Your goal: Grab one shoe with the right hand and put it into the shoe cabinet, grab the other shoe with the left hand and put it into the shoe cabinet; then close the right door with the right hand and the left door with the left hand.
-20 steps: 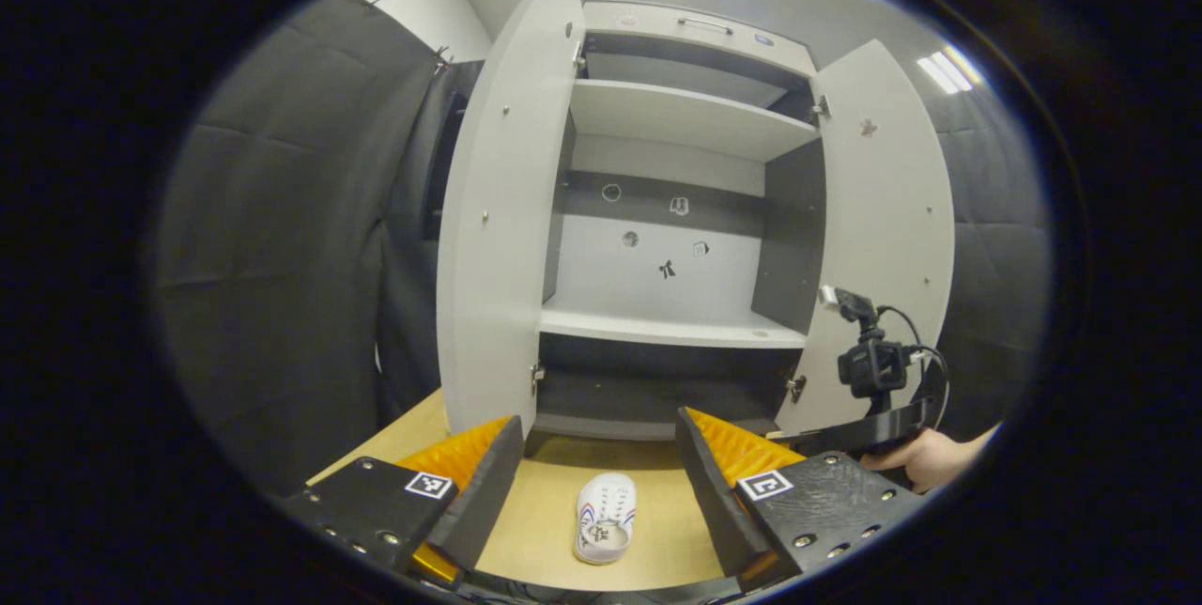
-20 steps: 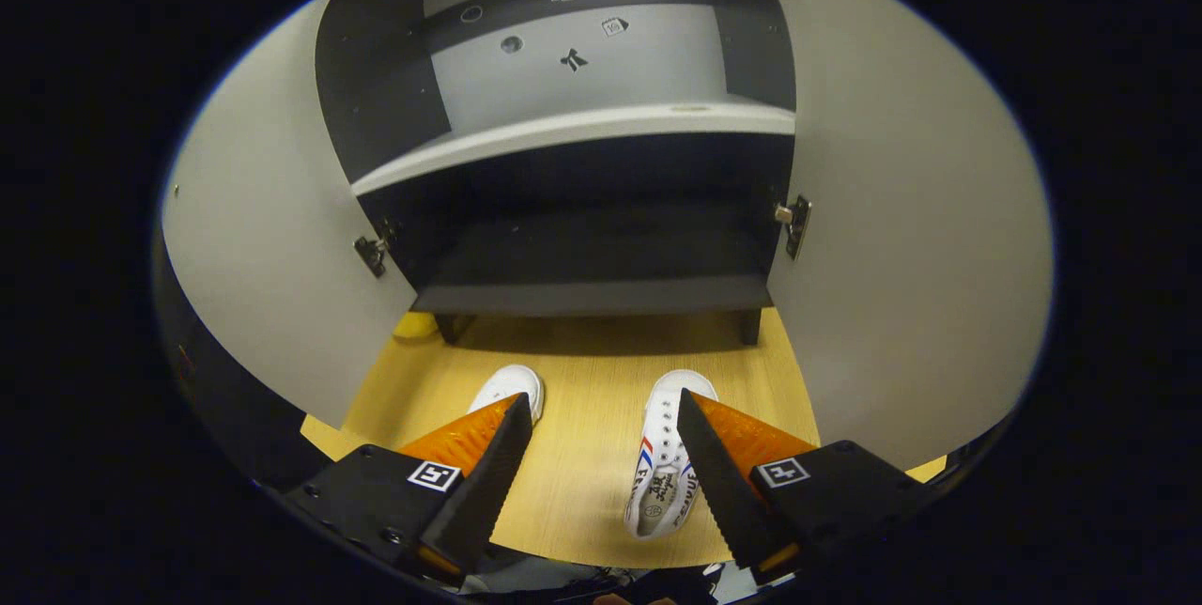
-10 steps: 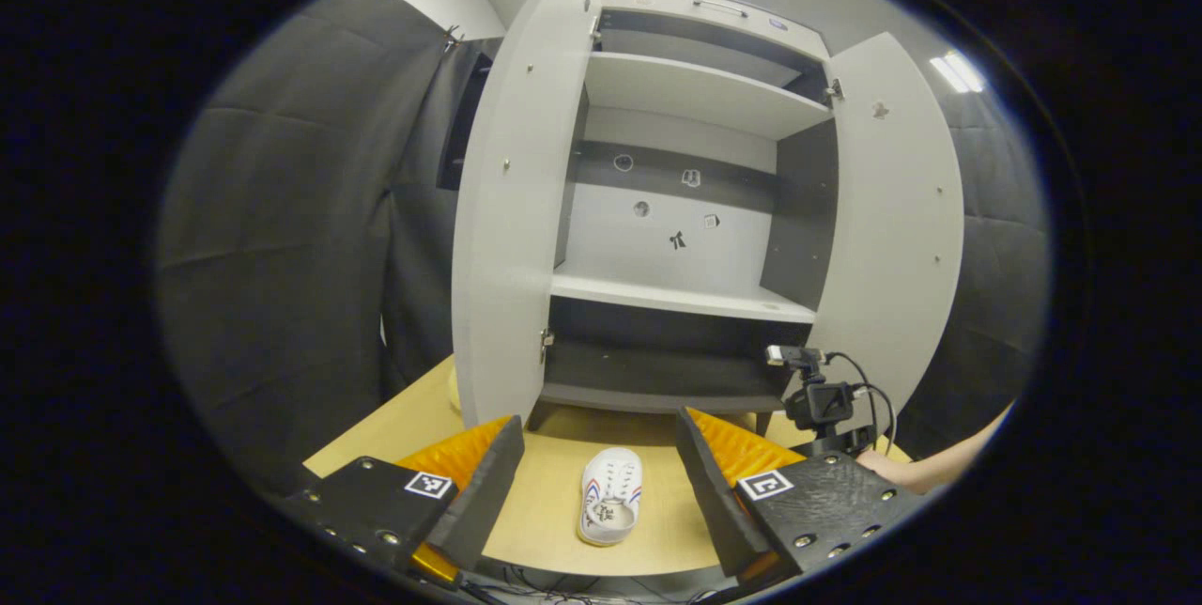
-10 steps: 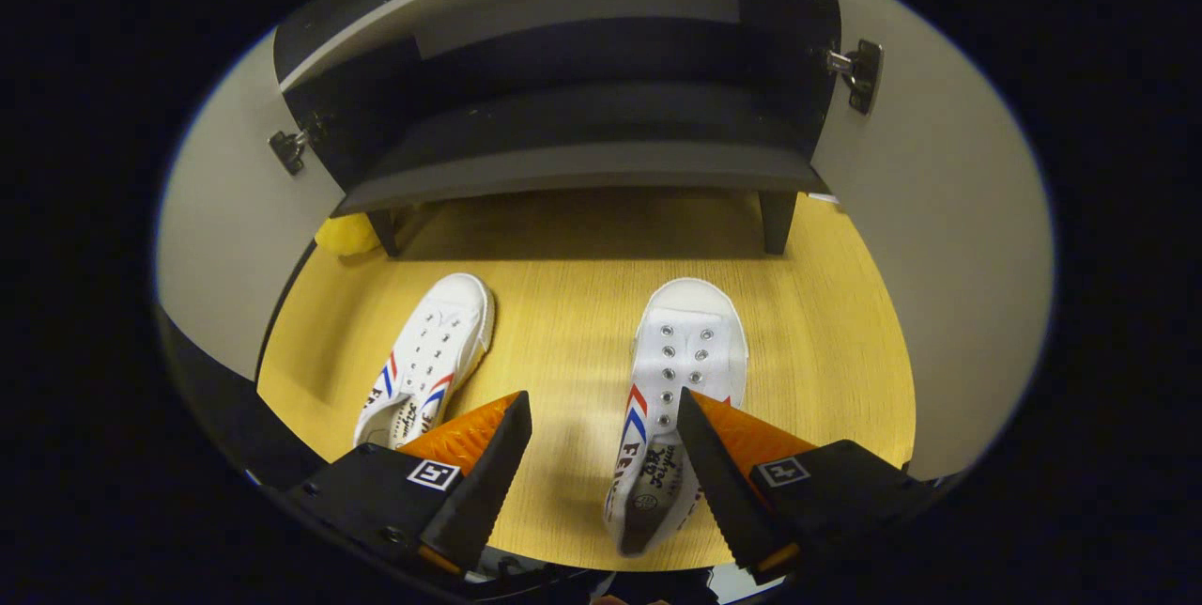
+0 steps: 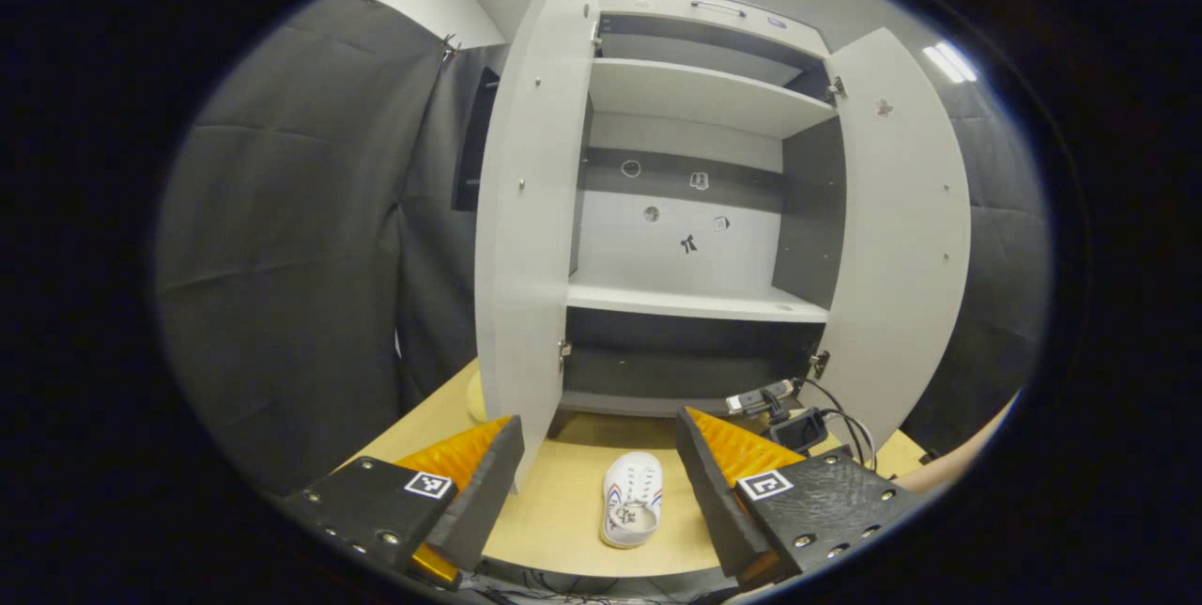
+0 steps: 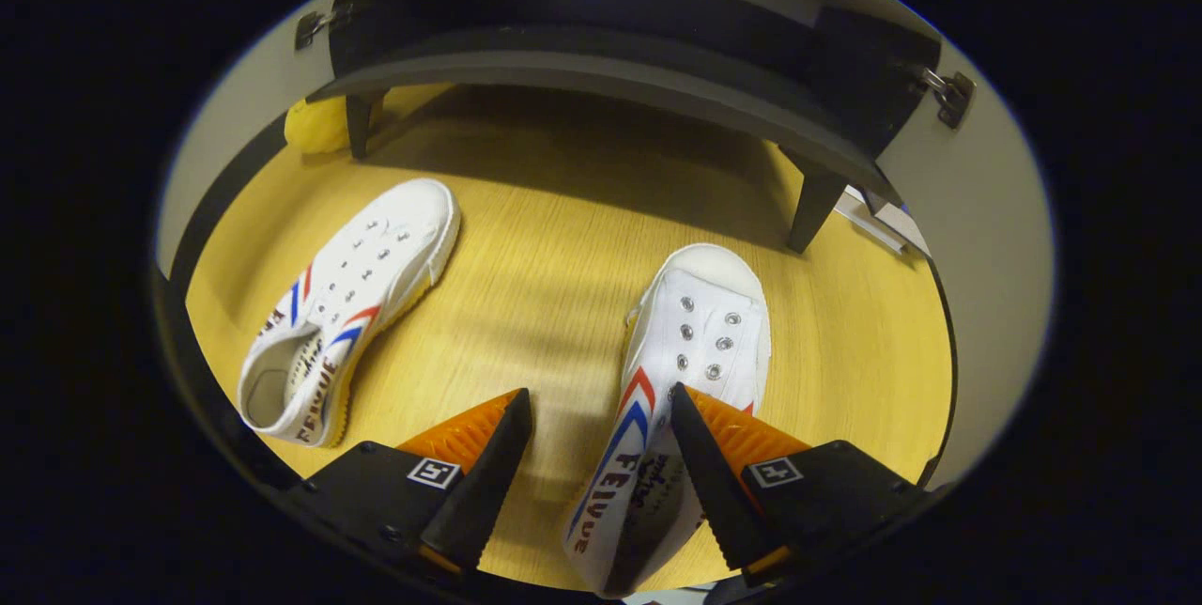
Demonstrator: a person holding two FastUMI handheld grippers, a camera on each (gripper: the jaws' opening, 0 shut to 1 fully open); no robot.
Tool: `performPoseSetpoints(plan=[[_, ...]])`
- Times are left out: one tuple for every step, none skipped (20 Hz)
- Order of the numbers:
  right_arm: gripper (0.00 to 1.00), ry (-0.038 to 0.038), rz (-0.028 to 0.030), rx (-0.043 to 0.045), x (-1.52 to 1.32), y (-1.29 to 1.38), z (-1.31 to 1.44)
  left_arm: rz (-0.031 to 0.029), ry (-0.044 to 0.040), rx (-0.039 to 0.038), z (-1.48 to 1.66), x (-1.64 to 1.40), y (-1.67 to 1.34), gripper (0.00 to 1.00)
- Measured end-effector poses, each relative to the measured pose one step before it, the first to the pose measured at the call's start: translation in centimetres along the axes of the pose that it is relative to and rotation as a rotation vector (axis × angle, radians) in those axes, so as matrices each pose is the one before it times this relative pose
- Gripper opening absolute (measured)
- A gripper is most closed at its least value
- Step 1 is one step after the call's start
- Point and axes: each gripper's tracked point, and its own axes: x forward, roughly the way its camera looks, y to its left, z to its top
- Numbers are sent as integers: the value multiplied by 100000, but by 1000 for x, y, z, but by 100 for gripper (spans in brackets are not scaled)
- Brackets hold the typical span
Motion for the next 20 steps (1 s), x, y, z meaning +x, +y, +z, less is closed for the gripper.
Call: performPoseSetpoints(plan=[[92, 1792, -5009, -5034, 123, -622, -278, 284, 518, -164, 24, -9, -49, 97], [76, 389, -4733, -3570, 171, -773, 58, 260, 394, -163, -105, -99, -83, 94], [65, 121, -4297, -1582, -14, -506, -8, 348, 96, 6, 120, -99, -140, 94], [42, -617, -235, 1422, 61, 77, 163, 171, -103, 159, 33, -14, -34, 94], [40, -44, 597, 749, 34, 29, -73, -9, -315, 417, 57, 1, -116, 94], [40, 530, 551, -77, -230, -158, 25, -16, -212, 807, 129, 81, -66, 94], [40, 715, 1369, 1743, 130, -31, -71, 342, 383, 1228, 99, 32, -14, 94], [28, -321, 2347, 174, -364, 3, 81, 753, 563, 1266, -23, -95, 170, 93], [25, -390, 1791, 1491, -359, -33, -221, 778, -78, 865, 129, -93, 84, 93], [19, 789, 3531, -235, 938, 39, -29, 695, 285, -58, 170, 69, 34, 94], [16, -1189, 2207, 1530, -357, -64, 214, 563, 559, -1377, 94, -136, -200, 93], [11, -106, 2127, -1316, -334, 73, -450, 268, -378, -1912, 328, -116, -287, 93], [11, -1083, 1260, -788, 335, -175, -100, 837, -933, -1306, 249, -19, -188, 93], [0, 242, 2429, -2768, -744, -137, -266, 1744, -1026, 30, 323, 106, 72, 94], [4, -801, 1046, -1888, 62, -92, -108, 2140, -733, 1160, 109, 76, 372, 94], [4, -354, 832, -1289, -107, -44, -110, 2302, -198, 1742, 58, 64, 433, 93], [4, -831, 740, -420, -149, -62, -52, 1939, -80, 1506, 82, -7, 366, 89], [4, -524, 1344, 1188, -383, -140, 67, 1390, 381, 1001, -1, -19, 185, 93], [4, -509, 1874, 1666, -644, -186, 47, 986, 669, 488, -60, -173, 66, 89], [4, -731, 1307, 1613, -670, -151, 100, 628, 539, 111, -98, -110, -9, 90]])
